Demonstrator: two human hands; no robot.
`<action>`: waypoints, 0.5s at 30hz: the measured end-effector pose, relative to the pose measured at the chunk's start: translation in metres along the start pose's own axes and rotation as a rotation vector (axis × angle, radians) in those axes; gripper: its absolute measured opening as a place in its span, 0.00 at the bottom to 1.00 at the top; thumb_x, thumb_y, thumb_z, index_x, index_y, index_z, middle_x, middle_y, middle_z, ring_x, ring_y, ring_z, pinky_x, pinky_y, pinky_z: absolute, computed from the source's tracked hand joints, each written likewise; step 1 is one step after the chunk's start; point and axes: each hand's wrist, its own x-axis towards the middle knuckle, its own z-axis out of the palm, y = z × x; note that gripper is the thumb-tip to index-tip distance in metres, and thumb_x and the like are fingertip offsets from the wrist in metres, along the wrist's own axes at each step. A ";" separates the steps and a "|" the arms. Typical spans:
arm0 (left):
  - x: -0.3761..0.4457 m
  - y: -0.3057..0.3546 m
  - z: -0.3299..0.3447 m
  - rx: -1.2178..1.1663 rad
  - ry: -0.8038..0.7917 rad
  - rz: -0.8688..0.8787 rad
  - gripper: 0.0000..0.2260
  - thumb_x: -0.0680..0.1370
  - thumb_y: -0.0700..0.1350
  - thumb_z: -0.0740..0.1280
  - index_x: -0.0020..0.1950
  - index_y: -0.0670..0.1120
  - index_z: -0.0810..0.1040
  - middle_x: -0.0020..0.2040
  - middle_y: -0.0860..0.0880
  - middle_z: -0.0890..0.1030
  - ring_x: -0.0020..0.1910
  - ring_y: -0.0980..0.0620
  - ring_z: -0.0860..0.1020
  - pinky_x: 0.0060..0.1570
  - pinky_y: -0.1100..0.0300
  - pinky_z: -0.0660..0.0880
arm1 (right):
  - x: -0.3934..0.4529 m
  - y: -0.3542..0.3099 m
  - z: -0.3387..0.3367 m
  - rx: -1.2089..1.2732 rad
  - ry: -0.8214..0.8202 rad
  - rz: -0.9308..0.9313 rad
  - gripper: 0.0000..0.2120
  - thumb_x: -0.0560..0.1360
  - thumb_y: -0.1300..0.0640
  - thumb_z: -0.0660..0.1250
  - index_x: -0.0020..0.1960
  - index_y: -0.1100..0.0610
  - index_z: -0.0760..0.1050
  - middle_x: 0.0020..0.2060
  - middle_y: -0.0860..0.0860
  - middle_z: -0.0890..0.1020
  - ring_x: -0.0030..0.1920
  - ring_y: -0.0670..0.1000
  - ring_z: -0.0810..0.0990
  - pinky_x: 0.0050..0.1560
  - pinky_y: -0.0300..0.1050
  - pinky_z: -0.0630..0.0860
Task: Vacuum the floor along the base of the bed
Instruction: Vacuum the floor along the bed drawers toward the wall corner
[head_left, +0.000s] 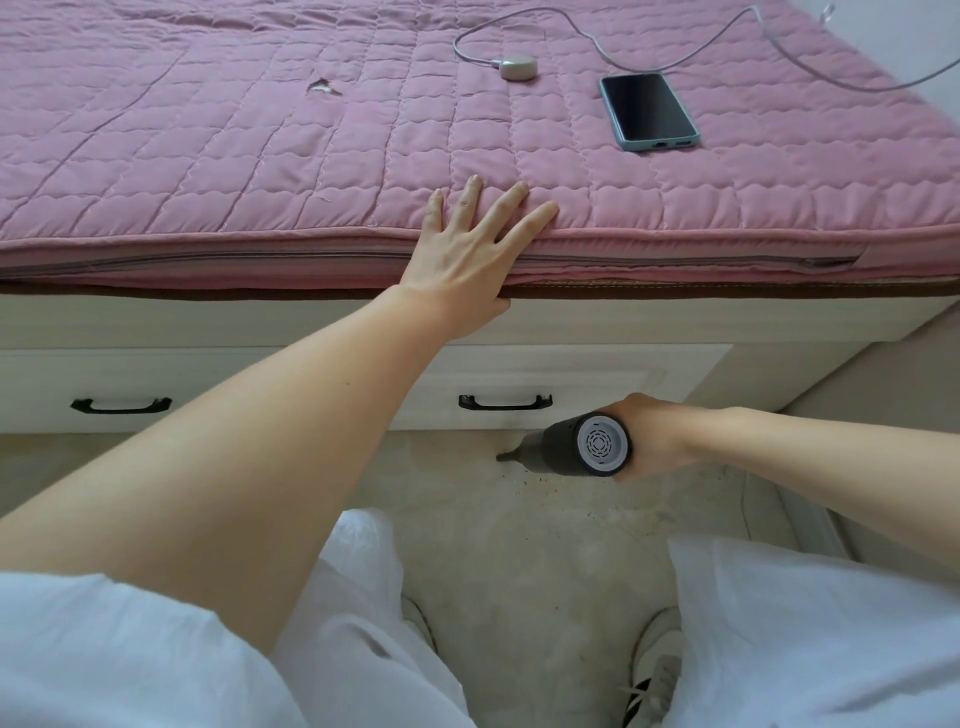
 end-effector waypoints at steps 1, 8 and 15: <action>0.000 0.000 0.000 0.001 0.000 0.000 0.44 0.74 0.52 0.71 0.79 0.56 0.43 0.80 0.48 0.47 0.78 0.36 0.46 0.73 0.33 0.49 | -0.002 0.000 -0.001 -0.006 -0.004 0.007 0.19 0.65 0.54 0.73 0.56 0.49 0.75 0.48 0.46 0.82 0.47 0.48 0.80 0.50 0.46 0.80; 0.000 0.000 0.000 0.002 -0.004 -0.003 0.44 0.74 0.52 0.71 0.79 0.57 0.43 0.80 0.48 0.47 0.78 0.36 0.47 0.73 0.33 0.50 | -0.011 0.006 -0.008 -0.009 0.010 0.043 0.19 0.64 0.54 0.73 0.53 0.54 0.75 0.46 0.50 0.82 0.47 0.51 0.81 0.48 0.47 0.80; 0.000 0.001 0.000 0.003 -0.002 0.001 0.44 0.74 0.52 0.72 0.79 0.56 0.43 0.80 0.48 0.47 0.78 0.36 0.47 0.73 0.33 0.50 | -0.009 0.009 -0.004 0.023 0.052 0.067 0.14 0.64 0.55 0.71 0.48 0.55 0.74 0.41 0.52 0.82 0.43 0.51 0.80 0.39 0.45 0.77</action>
